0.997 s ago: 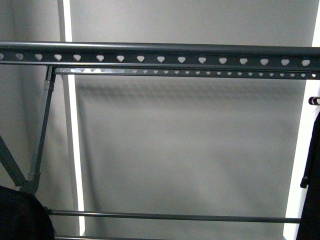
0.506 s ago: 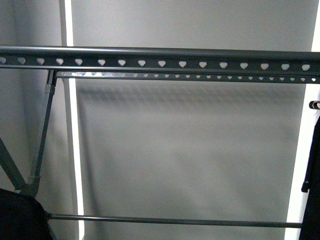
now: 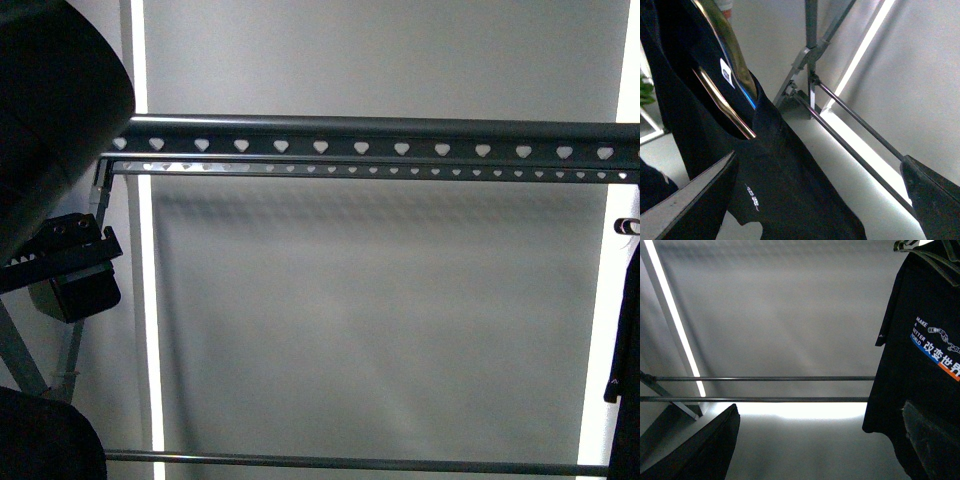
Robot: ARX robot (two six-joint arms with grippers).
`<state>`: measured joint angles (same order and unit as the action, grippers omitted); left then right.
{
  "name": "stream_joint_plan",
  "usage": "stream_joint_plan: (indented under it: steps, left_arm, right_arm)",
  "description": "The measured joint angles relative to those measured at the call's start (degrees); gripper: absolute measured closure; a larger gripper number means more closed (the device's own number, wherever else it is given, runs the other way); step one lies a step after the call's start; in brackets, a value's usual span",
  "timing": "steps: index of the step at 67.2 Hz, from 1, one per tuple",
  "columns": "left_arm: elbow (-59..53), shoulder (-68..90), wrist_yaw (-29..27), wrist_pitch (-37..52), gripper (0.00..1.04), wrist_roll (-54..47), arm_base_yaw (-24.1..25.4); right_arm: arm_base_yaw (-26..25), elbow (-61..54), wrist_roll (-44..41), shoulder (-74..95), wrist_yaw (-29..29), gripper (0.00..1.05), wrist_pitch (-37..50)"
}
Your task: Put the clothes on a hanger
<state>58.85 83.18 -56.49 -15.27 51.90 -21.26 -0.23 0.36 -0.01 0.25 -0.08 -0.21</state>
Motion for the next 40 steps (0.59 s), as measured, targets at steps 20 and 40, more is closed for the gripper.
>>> stream_joint_plan:
  steps: [20, 40]
  left_arm:
    - [6.1, 9.8, 5.2, -5.2, 0.07, 10.7, 6.9]
    - [6.3, 13.0, 5.2, -2.7, 0.31, 9.9, 8.3]
  right_arm:
    - [0.0, 0.0, 0.0, 0.0, 0.0, 0.07, 0.0]
    - [0.0, 0.0, 0.0, 0.0, 0.0, 0.07, 0.0]
